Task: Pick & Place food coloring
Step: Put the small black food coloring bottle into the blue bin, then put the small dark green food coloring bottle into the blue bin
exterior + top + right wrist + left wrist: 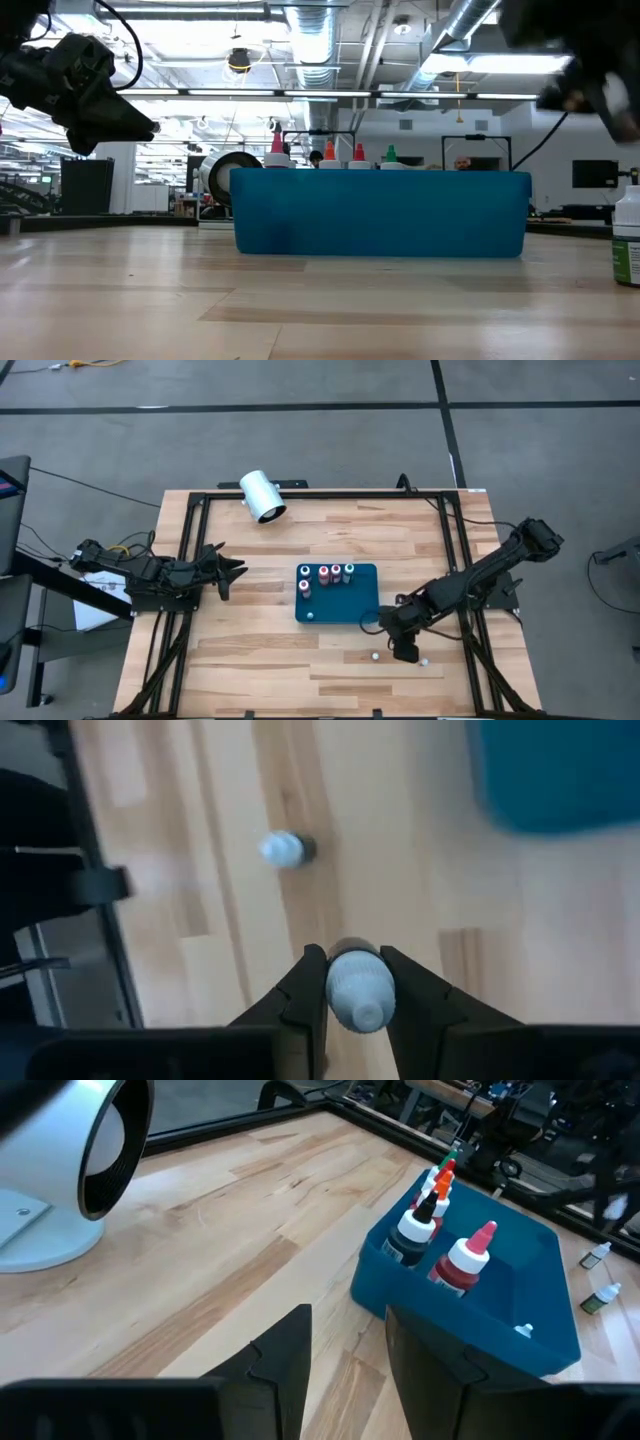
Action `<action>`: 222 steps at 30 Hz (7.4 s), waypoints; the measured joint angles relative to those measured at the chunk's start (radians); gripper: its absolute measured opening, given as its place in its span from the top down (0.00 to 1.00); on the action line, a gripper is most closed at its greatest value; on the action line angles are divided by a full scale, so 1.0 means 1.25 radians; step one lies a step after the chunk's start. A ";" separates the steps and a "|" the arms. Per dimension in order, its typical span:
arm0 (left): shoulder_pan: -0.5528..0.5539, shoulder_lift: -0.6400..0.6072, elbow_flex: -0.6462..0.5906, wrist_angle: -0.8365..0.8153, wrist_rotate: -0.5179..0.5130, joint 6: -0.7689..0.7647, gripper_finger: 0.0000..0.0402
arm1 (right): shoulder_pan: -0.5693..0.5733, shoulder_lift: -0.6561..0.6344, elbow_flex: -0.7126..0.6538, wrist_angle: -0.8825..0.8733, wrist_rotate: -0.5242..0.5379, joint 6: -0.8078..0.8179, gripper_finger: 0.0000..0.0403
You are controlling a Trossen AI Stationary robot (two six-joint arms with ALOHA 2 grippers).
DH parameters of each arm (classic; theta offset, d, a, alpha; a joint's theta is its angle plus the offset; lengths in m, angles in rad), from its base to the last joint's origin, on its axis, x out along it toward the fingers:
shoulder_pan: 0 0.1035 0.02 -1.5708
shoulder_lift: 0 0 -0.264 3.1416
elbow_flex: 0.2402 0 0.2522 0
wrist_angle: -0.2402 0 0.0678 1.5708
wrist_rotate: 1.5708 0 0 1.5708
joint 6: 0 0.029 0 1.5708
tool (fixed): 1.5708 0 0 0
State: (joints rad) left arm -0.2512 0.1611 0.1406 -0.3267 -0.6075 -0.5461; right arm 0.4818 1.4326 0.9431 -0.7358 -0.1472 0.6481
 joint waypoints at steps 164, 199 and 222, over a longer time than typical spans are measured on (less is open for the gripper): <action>0.000 0.001 0.000 0.056 0.252 0.150 0.70 | -0.303 0.529 0.657 -0.333 0.014 -0.269 0.71; -0.001 0.000 0.000 0.072 0.294 0.123 0.70 | -0.091 0.159 0.340 -0.329 0.201 -0.028 0.71; 0.000 0.000 0.000 0.086 0.288 0.091 0.70 | 0.310 -0.031 0.104 -0.328 0.204 0.280 0.71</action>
State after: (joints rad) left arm -0.2516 0.1612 0.1406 -0.2188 -0.2470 -0.4321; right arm 0.8694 1.3941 1.0732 -1.1452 0.1081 0.9985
